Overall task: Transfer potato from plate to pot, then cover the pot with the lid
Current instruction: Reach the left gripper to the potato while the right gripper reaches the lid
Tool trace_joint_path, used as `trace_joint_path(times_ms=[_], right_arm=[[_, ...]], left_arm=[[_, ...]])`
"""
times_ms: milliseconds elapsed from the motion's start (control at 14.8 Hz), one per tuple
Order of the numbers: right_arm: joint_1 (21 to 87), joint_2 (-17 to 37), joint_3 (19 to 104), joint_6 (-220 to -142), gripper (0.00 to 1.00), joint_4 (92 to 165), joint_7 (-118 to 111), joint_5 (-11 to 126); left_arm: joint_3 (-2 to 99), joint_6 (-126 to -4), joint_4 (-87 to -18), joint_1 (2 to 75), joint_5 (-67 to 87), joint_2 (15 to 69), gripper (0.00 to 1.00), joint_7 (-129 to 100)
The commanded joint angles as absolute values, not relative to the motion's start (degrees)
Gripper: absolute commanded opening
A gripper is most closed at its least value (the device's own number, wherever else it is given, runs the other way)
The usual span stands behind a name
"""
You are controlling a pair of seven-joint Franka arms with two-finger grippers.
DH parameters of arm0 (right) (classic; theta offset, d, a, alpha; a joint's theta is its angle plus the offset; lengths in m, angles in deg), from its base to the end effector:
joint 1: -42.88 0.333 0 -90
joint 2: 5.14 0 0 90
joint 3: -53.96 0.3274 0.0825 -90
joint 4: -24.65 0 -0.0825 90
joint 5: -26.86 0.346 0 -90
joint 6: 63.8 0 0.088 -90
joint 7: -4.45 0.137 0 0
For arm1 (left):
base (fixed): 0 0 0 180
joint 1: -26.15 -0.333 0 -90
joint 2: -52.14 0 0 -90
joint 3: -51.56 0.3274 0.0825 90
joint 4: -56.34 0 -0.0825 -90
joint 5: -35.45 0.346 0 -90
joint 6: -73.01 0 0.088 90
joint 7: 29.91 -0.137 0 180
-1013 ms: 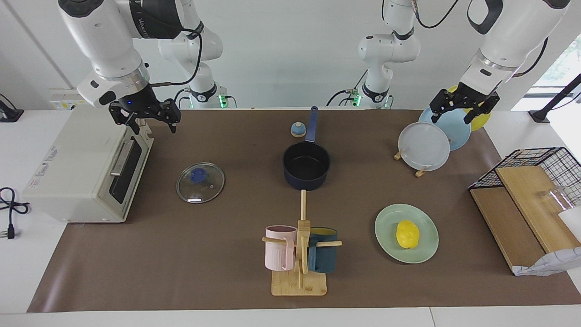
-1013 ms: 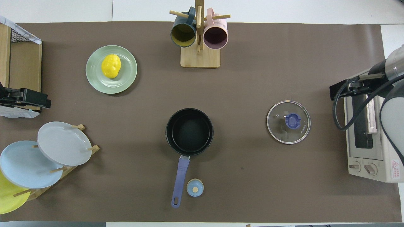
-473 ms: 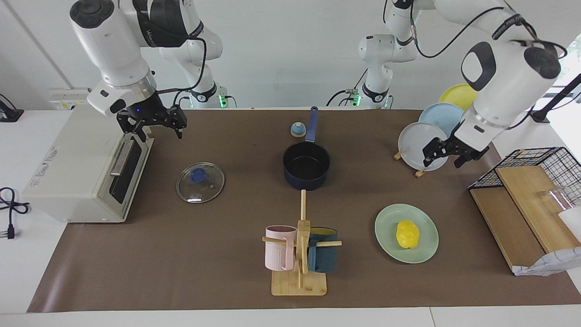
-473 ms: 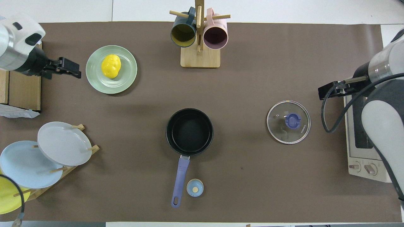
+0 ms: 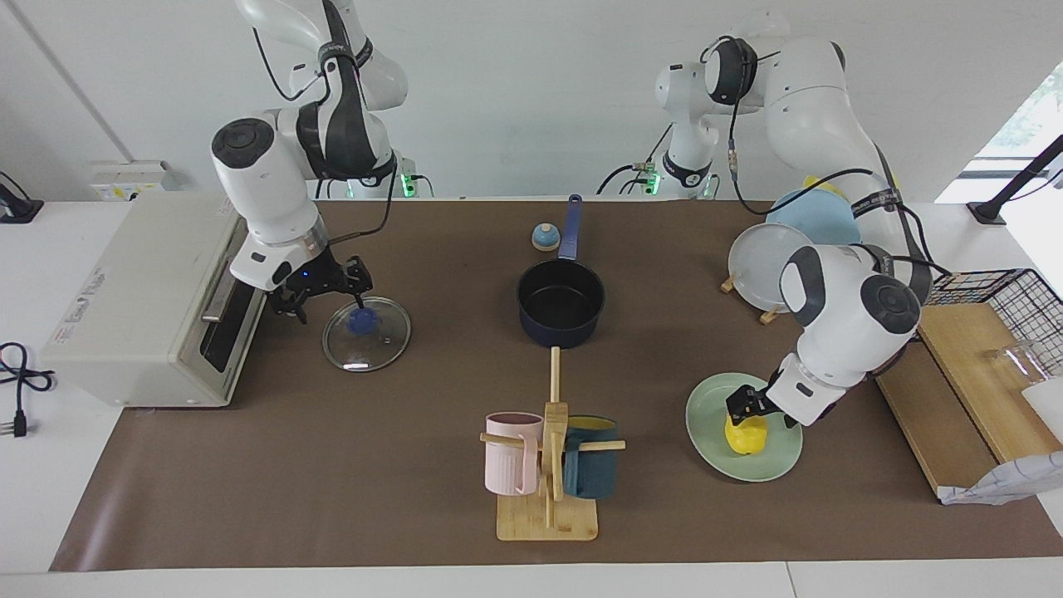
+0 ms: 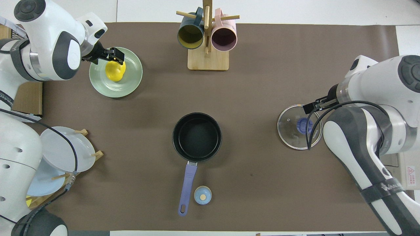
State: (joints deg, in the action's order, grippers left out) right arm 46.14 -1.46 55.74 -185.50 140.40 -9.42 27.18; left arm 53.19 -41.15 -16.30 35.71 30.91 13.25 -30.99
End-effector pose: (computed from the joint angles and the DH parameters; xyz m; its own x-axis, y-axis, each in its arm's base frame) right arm 0.5365 0.0475 0.4229 0.9462 0.3211 0.0401 0.3212 -0.9470 0.0028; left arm 0.7076 -0.1106 0.3533 0.9902 -0.1314 0.0465 -0.1339 -0.9895 0.0550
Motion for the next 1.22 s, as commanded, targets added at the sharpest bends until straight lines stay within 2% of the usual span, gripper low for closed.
trace_joint_path(times_ms=[0,203,743,810,878,945,1013,1080,1148], right_arm=[[45.9,-0.8,56.3,-190.4,1.00,144.3,-11.5,28.5],[47.0,-1.9,57.6,-198.1,1.00,150.3,-11.5,28.5],[46.1,-0.3,58.4,-200.1,1.00,152.7,-18.3,28.5],[45.9,-0.3,58.4,-200.1,1.00,153.3,-18.2,28.6],[45.5,-0.3,58.4,-200.1,1.00,154.1,-17.9,28.6],[45.0,-0.3,58.4,-200.2,1.00,154.8,-17.8,28.6],[44.9,-0.1,58.4,-200.2,1.00,155.0,-17.5,28.6],[44.9,-0.1,58.4,-200.2,1.00,155.0,-17.3,29.3],[44.9,-0.1,58.4,-200.2,1.00,155.0,-17.3,30.2]], left_arm=[[54.1,-42.4,-15.7,36.6,33.5,12.9,1.00,-30.3],[54.0,-47.7,-19.8,37.0,36.8,13.1,1.00,-30.3],[54.0,-51.4,-25.5,38.3,36.8,14.9,1.00,-30.2],[54.0,-51.4,-25.7,38.3,36.8,15.1,0.97,-30.2],[54.0,-51.1,-25.6,38.2,36.8,15.1,0.87,-30.2],[54.0,-50.7,-25.5,38.2,36.8,15.1,0.62,-30.3],[54.1,-50.3,-25.5,38.2,36.8,15.2,0.24,-30.3],[54.1,-49.3,-25.1,38.0,36.9,15.2,0.00,-30.3],[54.0,-47.9,-24.3,38.0,36.9,15.2,0.00,-30.3]])
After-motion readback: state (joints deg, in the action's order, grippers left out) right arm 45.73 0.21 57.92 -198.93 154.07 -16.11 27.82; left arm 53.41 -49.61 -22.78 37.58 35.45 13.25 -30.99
